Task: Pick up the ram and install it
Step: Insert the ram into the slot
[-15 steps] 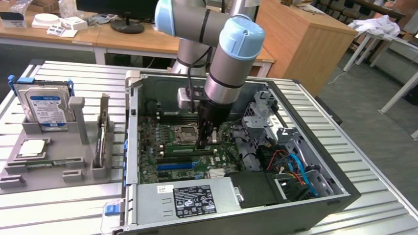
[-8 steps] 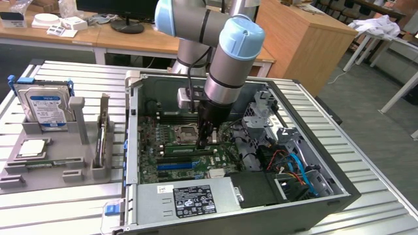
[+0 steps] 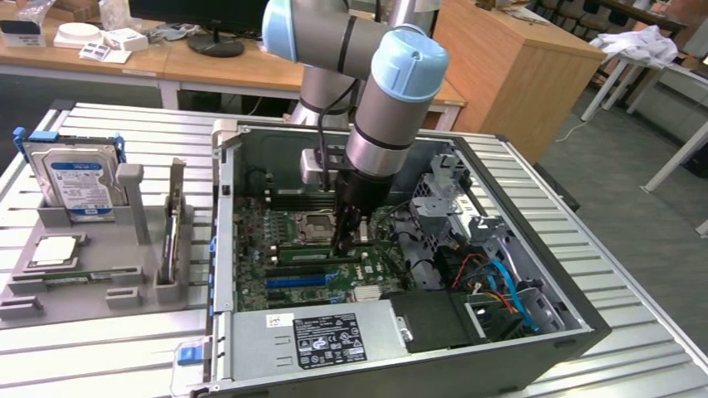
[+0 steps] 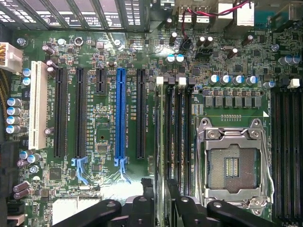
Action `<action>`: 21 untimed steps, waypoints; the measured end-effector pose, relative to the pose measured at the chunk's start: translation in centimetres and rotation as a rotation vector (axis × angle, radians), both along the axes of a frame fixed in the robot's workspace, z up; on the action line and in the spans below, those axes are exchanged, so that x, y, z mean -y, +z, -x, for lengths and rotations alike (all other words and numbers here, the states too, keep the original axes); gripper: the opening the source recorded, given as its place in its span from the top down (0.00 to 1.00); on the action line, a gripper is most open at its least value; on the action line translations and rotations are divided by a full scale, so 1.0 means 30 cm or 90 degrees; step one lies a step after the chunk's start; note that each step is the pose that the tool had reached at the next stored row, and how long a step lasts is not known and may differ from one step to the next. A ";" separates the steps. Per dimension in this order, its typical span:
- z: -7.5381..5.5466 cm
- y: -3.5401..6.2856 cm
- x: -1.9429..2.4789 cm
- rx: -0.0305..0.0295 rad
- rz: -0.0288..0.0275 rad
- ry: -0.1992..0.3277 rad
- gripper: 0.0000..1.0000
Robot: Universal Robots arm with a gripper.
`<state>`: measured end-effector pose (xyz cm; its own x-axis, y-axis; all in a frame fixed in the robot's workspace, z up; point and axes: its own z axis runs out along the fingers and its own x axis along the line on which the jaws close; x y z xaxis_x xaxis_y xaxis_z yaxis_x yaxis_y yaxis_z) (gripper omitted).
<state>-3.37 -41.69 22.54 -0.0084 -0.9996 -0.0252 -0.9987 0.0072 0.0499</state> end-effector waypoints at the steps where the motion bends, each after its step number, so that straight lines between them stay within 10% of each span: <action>1: 0.000 0.000 0.000 0.0000 0.0000 0.000 0.75; 21: 0.000 0.153 0.000 -0.0001 0.0000 0.000 0.75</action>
<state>-3.38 -41.69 27.13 -0.0085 -0.9996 -0.0252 -0.9987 0.0072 0.0500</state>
